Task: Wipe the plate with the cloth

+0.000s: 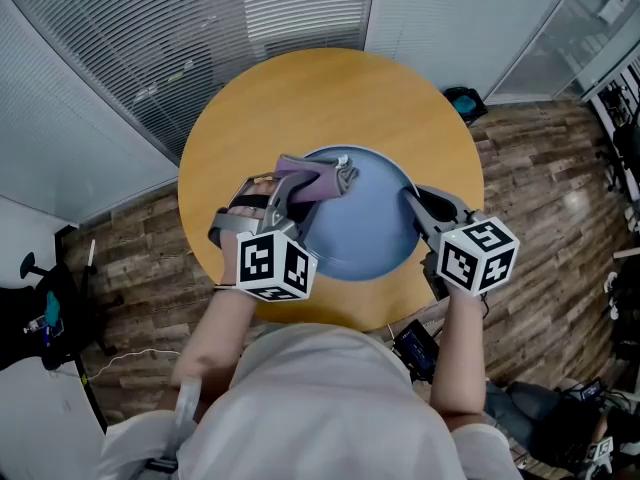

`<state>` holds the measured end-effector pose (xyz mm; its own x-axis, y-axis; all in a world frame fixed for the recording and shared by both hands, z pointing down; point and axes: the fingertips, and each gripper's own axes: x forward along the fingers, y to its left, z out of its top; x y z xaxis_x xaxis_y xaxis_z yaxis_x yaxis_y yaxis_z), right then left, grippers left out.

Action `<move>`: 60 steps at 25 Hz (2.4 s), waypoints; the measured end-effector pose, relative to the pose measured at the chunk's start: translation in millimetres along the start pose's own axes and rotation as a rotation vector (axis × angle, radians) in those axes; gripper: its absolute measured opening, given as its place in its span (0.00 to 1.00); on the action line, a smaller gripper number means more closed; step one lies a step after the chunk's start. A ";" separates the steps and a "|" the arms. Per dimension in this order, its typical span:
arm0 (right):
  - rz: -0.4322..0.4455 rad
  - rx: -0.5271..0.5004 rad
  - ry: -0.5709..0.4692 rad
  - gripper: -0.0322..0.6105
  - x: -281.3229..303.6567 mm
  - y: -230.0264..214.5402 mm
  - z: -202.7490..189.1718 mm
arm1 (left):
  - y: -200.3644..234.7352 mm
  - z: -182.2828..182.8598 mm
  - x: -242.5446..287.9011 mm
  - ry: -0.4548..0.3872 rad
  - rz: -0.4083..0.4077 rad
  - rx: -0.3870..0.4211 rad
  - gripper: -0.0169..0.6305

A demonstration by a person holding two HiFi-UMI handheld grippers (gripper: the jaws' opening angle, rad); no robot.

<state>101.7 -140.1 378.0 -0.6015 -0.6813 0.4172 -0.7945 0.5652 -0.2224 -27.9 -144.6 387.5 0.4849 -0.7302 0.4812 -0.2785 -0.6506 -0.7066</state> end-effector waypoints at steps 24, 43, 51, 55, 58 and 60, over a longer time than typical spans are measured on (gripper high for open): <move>0.025 0.135 -0.096 0.11 -7.2 -17.7 4.3 | -8.9 0.1 0.9 -0.020 -0.047 -0.160 0.15; 0.071 0.126 -0.078 0.11 4.0 3.6 0.5 | -13.4 11.5 1.1 -0.060 -0.073 -0.178 0.15; 0.086 0.118 -0.059 0.12 5.9 8.8 1.4 | -12.1 18.2 2.3 -0.065 -0.079 -0.170 0.15; 0.090 0.116 -0.051 0.12 10.0 12.7 -1.5 | -11.9 17.3 3.3 -0.069 -0.080 -0.173 0.15; 0.095 0.116 -0.046 0.12 11.0 13.9 -3.4 | -11.8 20.1 4.8 -0.073 -0.080 -0.171 0.15; 0.098 0.117 -0.043 0.12 11.1 14.1 -4.0 | -11.6 22.1 5.6 -0.075 -0.081 -0.170 0.15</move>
<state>84.1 -137.8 383.1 -0.6773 -0.6464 0.3513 -0.7350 0.5731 -0.3624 -3.6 -136.5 386.9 0.5696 -0.6610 0.4884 -0.3694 -0.7368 -0.5663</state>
